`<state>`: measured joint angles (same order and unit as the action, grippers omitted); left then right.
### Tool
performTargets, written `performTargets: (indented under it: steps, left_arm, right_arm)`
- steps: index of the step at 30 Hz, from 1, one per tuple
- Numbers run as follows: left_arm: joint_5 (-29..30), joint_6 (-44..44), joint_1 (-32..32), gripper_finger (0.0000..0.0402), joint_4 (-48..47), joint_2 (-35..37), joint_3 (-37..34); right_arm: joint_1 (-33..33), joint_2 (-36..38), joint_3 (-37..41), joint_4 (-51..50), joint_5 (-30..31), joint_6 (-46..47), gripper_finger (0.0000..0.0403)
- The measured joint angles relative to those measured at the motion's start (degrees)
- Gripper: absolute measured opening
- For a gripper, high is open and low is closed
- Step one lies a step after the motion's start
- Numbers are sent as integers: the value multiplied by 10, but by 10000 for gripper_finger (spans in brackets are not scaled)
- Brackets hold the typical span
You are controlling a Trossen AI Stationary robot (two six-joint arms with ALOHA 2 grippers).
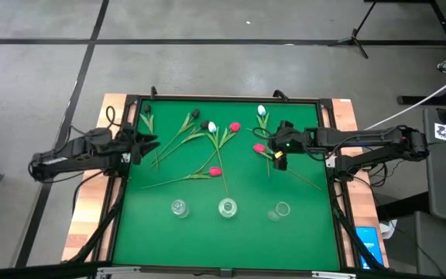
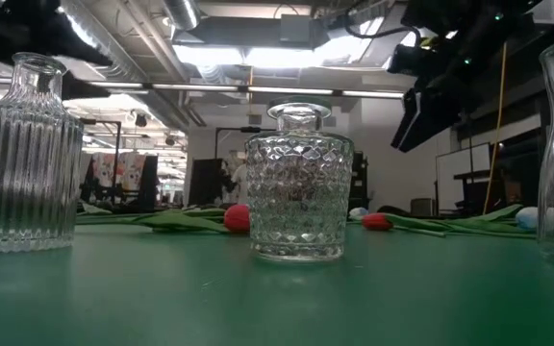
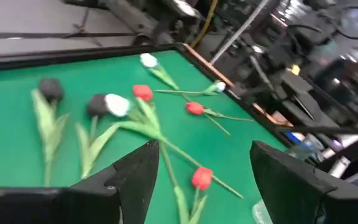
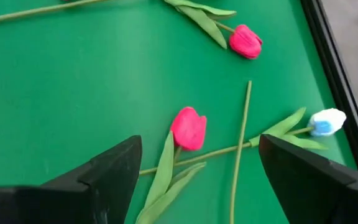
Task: Sort flowers into vase by color
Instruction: Put the middle right pink tulip into the right transparent vase
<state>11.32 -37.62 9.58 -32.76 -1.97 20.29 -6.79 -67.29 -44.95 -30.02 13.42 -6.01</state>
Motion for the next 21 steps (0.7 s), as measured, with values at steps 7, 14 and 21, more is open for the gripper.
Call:
performTargets:
  steps: [7,14,21]
  left_arm:
    - [24,-77,0,247,-55,11,-47]
    - [24,-100,-1,246,-67,11,-80]
    - [15,-43,-1,246,-21,16,-81]
  right_arm:
    - [0,-14,0,-58,14,11,323]
    - [0,-53,23,-41,-9,33,323]
    - [0,-89,24,-36,-5,34,323]
